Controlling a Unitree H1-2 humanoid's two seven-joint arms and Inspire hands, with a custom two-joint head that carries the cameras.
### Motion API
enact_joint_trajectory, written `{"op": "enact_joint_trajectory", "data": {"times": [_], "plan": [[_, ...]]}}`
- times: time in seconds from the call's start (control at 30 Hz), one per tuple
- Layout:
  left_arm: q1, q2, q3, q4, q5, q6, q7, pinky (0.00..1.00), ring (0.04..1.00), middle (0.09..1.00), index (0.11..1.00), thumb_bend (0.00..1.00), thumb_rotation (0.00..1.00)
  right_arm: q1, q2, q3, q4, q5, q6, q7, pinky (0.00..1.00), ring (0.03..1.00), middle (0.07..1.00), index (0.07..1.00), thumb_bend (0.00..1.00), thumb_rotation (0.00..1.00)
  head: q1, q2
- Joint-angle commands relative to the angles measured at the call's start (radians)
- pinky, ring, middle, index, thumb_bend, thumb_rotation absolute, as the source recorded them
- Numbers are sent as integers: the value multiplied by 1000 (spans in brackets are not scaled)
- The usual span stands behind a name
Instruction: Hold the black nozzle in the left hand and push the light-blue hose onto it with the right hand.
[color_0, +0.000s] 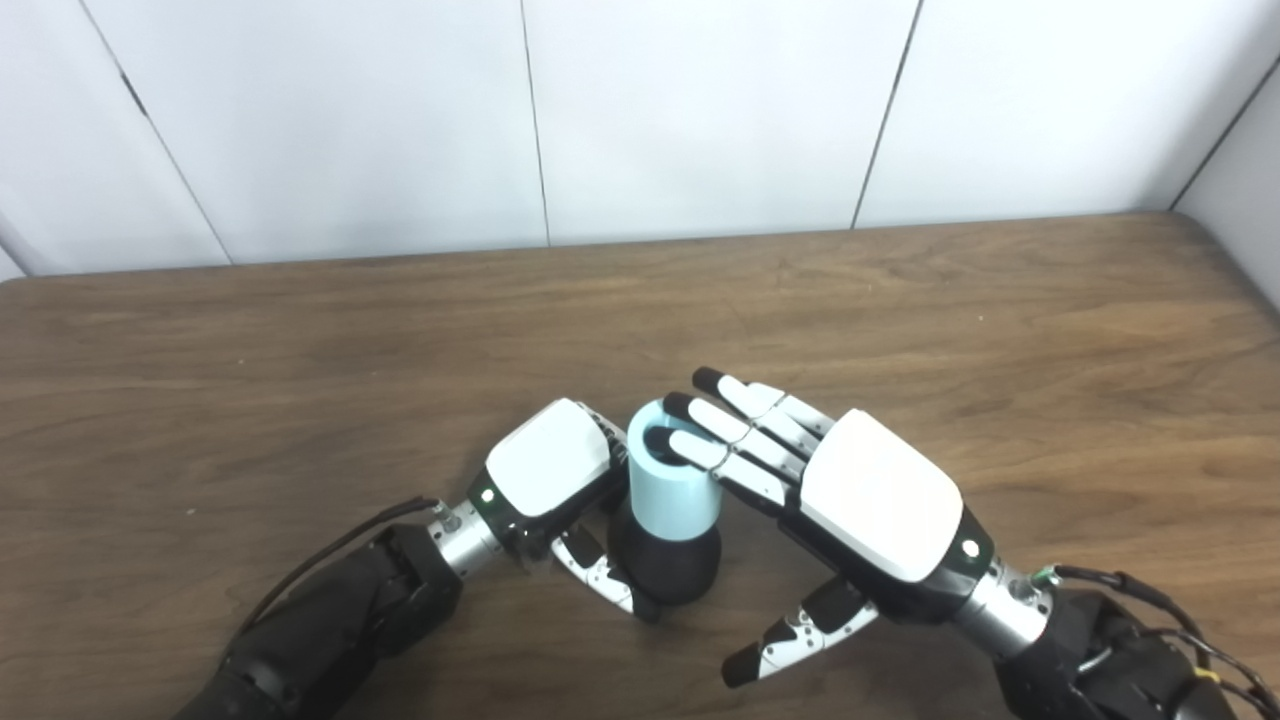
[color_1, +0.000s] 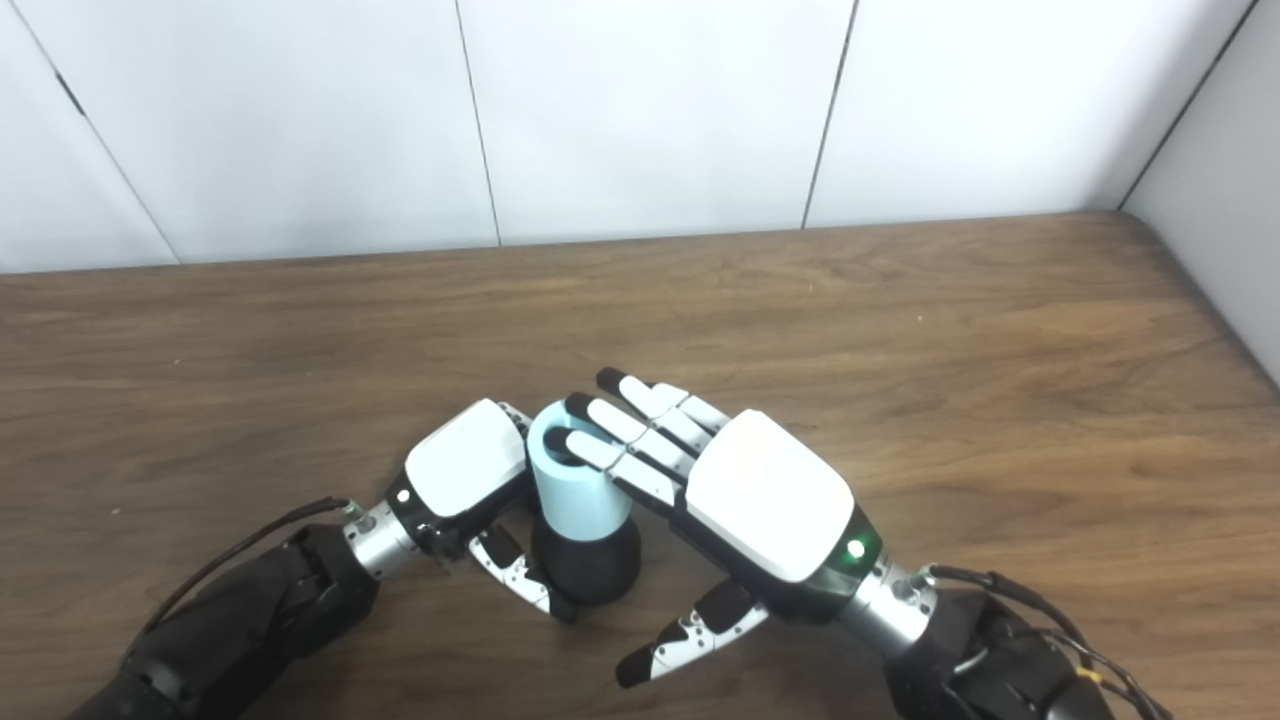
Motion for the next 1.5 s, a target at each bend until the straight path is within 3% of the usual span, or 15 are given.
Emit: {"op": "enact_joint_trajectory", "data": {"times": [0.0, 0.17, 0.4, 0.67, 0.77, 1.07, 1.27, 1.4, 1.47], "plan": [[98, -16, -40, 86, 27, 9, -49, 225, 280, 323, 342, 985, 228, 28, -34, 20, 26, -39, 12, 95, 871, 985, 936, 889, 855, 718, 0, 1], [99, -15, -35, 78, 35, 11, -50, 234, 295, 342, 388, 988, 232, 28, -44, 28, 31, -24, 12, 86, 852, 968, 914, 870, 856, 732, -1, -1], [98, -17, -37, 84, 37, 9, -35, 225, 295, 349, 391, 989, 235, 36, -56, 36, 41, 8, 0, 56, 874, 958, 891, 852, 850, 713, -2, -1], [98, -14, -40, 85, 36, 9, -33, 228, 288, 337, 381, 995, 229, 44, -70, 48, 68, 30, -22, 3, 812, 908, 834, 791, 827, 730, -1, 1], [101, -13, -33, 75, 39, 11, -42, 257, 328, 382, 414, 994, 237, 46, -74, 53, 74, 33, -24, -7, 810, 897, 826, 780, 822, 736, 0, 1], [100, -12, -36, 78, 15, 8, -62, 231, 294, 340, 382, 983, 234, 53, -77, 69, 91, 20, -26, -31, 831, 903, 833, 784, 810, 742, 0, 2], [96, -16, -43, 98, 27, 8, -34, 207, 272, 320, 363, 991, 240, 46, -72, 72, 85, 22, -17, -28, 834, 913, 842, 794, 810, 735, 0, -1], [97, -15, -41, 87, 22, 8, -49, 269, 331, 378, 415, 987, 233, 40, -61, 70, 77, 45, -9, -32, 833, 915, 851, 821, 810, 728, -1, -5], [96, -17, -43, 98, 26, 8, -43, 261, 322, 362, 386, 985, 234, 36, -51, 68, 71, 65, -5, -40, 841, 924, 861, 829, 817, 705, -2, -6]]}}
